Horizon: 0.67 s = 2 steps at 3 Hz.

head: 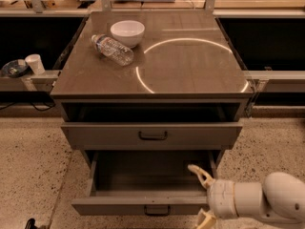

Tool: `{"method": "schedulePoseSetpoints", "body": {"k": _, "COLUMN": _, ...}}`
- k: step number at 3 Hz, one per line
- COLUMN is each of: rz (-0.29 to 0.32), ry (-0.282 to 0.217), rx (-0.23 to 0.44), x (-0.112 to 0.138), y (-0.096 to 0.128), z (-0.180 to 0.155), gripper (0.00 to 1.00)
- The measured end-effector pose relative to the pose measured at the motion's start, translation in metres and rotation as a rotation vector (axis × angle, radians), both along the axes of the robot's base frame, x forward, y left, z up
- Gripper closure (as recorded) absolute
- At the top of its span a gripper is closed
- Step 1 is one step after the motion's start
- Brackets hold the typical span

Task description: Close middle drawer

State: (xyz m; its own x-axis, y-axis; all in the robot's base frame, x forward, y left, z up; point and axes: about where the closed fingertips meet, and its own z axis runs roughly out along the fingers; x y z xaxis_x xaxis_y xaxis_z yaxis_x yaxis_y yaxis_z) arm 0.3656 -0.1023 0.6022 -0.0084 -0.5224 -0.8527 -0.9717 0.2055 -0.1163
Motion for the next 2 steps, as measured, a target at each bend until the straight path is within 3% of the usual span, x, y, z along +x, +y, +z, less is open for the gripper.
{"method": "schedulePoseSetpoints", "body": {"k": 2, "rz": 0.075, "ry": -0.008, "rx": -0.087, "x": -0.007, "y": -0.010, "z": -0.066, "gripper": 0.47}}
